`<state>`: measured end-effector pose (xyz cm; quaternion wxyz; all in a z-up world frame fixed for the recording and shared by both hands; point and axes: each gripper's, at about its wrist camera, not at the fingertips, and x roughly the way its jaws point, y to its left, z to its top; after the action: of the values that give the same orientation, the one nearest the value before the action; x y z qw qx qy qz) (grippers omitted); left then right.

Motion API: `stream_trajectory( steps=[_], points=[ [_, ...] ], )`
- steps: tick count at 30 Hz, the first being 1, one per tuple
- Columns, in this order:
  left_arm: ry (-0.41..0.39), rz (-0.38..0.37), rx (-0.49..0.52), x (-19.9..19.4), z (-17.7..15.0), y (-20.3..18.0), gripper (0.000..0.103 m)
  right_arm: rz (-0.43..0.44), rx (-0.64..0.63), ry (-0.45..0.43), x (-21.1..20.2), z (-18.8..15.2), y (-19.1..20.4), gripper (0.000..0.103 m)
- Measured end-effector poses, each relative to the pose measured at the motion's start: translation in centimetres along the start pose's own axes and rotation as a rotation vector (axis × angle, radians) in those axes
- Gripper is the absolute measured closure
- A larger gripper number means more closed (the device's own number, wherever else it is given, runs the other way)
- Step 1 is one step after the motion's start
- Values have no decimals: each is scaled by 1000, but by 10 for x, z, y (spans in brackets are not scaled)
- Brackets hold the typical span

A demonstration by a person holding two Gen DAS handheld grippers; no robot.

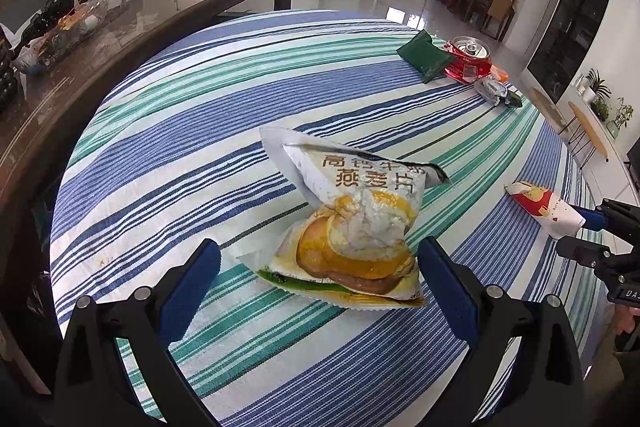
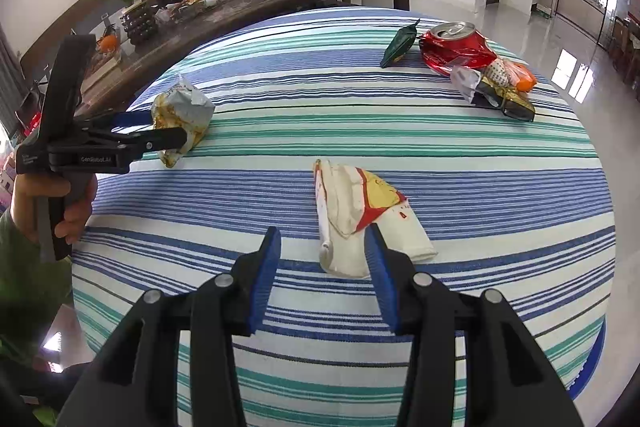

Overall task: Collect trash
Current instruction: 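Grasp the oat biscuit packet with left tool while right tool grasps the white-red wrapper, then carry both packets over the blue wastebasket and open both tools to drop them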

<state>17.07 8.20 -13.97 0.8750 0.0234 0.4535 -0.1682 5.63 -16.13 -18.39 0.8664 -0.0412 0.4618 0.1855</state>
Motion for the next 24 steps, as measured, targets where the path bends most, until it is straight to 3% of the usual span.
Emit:
stream_trajectory(
  steps=[4,5,9,15,24],
  points=[
    [-15,13,20,3,8,-8,8,-16,-19,8,0,2,2,62],
    [-15,17,26,4,9,-10,11,-13,-14,14,1,3,2,68],
    [5,30,54,6,11,-17,48,-3,16,24,3,3,-4,97],
    [-1,-27,50,-7,9,-29,60,14,60,-36,-22,3,-11,98],
    [-15,-137,92,-20,14,-88,63,33,165,-81,-50,-11,-41,97]
  ],
)
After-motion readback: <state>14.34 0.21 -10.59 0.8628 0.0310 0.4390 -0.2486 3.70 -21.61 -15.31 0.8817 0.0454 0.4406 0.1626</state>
